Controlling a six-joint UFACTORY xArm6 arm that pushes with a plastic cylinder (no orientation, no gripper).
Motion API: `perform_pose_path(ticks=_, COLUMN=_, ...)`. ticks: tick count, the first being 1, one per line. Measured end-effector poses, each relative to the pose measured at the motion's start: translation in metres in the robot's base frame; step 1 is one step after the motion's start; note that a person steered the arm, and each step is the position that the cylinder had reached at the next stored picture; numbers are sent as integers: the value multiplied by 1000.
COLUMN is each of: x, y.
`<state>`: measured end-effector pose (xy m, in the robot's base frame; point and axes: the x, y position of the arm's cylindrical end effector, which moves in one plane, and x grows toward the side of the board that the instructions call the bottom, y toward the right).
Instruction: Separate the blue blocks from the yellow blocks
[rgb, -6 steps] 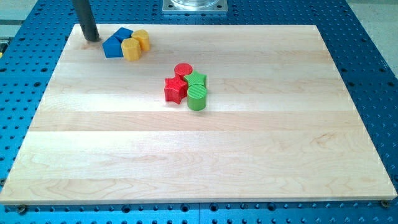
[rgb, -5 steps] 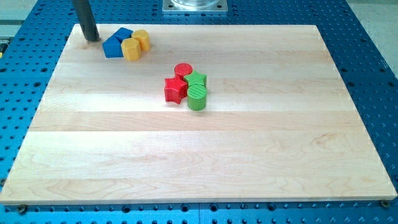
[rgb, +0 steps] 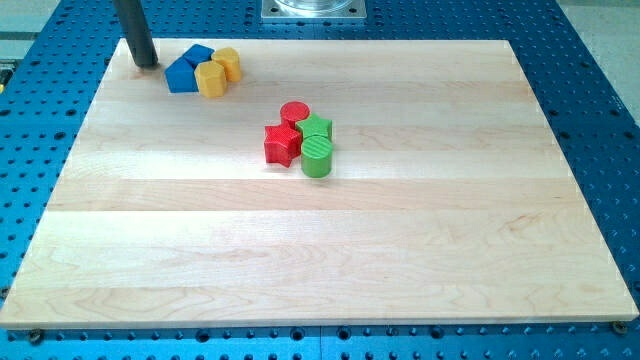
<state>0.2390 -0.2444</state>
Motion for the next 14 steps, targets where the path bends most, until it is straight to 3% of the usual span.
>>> perform_pose_path(ticks=2, x=-15, y=48)
perform_pose_path(ticks=11, x=-47, y=81)
perform_pose_path(ticks=14, x=-46, y=127)
